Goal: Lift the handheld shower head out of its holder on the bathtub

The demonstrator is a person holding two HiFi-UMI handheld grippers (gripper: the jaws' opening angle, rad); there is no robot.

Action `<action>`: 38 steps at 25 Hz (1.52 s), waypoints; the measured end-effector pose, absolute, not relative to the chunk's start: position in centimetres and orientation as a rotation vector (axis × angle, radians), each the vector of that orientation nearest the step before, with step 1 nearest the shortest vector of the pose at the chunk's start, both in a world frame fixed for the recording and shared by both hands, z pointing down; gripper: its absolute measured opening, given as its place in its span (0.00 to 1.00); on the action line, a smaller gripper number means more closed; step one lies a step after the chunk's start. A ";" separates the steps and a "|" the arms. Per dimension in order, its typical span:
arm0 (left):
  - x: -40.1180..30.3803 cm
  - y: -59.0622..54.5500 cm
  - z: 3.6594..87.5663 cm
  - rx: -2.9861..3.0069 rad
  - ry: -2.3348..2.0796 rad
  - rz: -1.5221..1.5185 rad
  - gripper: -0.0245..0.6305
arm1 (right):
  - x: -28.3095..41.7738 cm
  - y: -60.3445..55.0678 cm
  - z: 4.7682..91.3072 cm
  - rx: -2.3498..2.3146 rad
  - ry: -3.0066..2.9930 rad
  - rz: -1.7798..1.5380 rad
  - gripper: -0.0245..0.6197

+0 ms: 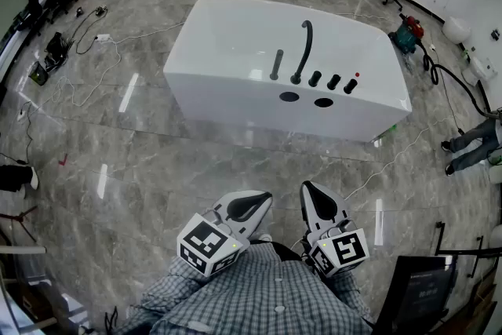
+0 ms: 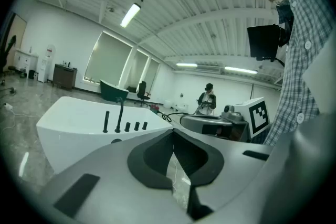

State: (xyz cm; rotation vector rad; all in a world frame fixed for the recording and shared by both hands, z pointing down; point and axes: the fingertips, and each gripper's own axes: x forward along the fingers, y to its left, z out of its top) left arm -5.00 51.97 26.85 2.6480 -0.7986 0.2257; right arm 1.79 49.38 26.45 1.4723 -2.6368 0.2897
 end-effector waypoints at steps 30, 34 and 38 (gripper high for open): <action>-4.3 52.9 27.2 2.610 -0.884 0.244 0.05 | 3.3 50.9 27.0 1.423 -2.668 0.342 0.06; -4.3 53.0 27.0 2.590 -0.940 0.245 0.05 | 3.9 51.0 26.7 1.398 -2.686 0.331 0.06; -4.1 53.2 26.9 2.568 -0.995 0.226 0.05 | 4.9 51.3 26.9 1.375 -2.703 0.325 0.06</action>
